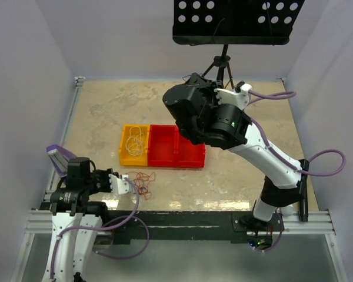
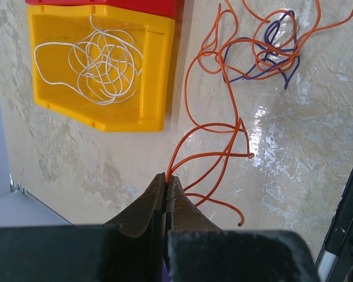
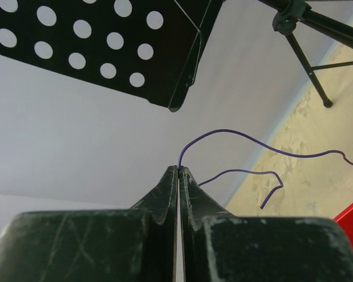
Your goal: Untangle the cables
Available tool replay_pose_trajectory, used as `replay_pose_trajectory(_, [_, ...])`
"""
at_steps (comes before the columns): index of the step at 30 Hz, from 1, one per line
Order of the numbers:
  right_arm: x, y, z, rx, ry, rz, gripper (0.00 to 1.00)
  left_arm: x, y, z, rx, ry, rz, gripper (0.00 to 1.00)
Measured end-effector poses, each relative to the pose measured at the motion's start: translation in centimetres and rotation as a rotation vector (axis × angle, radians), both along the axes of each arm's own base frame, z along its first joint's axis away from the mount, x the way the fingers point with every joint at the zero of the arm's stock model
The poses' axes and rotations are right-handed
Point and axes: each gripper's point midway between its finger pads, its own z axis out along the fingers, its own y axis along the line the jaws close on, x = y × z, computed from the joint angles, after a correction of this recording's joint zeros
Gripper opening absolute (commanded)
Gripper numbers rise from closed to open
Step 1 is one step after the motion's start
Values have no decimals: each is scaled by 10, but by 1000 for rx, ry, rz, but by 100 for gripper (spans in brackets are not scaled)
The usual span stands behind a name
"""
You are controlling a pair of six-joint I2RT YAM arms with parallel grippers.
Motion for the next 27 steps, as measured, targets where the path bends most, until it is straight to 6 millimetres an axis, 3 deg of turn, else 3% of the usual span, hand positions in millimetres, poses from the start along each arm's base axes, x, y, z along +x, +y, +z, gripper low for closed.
replay_pose_trajectory(11, [-21,-18,30,112,-42,39,0,-1,0,-4,-2,12,3,0])
replay_pose_trajectory(20, [-62,-36,59,212,-68,151,0,-1,0,-4,-4,13,5,0])
replay_pose_trajectory(27, [-96,-66,55,226,-63,266,0,-1,0,-4,-4,14,5,0])
